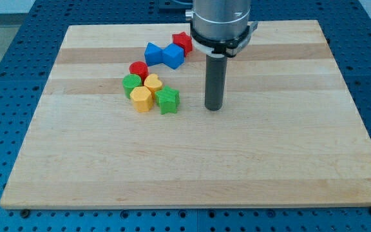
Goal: Push the red star into the green star
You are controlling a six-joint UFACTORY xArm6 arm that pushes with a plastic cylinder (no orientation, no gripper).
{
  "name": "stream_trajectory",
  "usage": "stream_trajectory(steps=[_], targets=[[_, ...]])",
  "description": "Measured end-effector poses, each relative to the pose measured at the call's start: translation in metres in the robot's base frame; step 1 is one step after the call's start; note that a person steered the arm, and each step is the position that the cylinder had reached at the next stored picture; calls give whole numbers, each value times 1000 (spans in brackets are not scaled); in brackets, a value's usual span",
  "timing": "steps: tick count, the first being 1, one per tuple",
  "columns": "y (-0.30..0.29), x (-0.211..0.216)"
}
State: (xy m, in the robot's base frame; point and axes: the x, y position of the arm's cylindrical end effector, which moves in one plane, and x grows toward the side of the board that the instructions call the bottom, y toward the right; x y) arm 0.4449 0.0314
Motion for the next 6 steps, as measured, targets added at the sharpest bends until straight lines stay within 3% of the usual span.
stream_trajectory(steps=[1, 4, 6], targets=[[0, -13], [33, -188], [-28, -249]])
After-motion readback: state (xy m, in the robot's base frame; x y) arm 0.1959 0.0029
